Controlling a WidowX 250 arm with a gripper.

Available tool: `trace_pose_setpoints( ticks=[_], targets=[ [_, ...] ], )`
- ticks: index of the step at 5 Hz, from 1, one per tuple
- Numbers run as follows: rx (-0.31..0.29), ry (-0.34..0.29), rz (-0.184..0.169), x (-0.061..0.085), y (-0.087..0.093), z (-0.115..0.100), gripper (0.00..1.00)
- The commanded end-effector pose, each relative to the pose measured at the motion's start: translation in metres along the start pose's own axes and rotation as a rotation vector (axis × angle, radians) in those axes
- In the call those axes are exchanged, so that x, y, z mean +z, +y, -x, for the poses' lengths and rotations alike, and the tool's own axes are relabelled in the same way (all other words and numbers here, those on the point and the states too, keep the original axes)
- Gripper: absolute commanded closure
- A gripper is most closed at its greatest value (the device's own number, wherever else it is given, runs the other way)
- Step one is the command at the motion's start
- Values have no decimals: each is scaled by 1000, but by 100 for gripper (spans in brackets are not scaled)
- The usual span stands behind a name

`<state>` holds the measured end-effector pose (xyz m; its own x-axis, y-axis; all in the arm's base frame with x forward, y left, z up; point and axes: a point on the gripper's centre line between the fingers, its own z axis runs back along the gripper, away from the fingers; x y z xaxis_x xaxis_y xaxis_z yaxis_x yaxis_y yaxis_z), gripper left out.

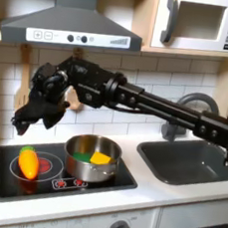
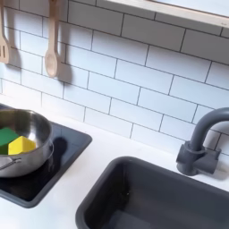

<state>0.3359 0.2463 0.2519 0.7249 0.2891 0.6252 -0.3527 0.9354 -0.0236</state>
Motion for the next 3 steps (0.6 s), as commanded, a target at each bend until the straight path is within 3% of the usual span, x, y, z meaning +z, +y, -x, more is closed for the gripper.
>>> trace_pose_setpoints(
  ticks=[1, 2, 3],
  targets=[
    [-61, -70, 19, 0, -7, -5, 0],
    [-39, -32, 26, -12, -2, 1, 0],
    [-45, -35, 26, -13, -3, 1, 0]
  ],
)
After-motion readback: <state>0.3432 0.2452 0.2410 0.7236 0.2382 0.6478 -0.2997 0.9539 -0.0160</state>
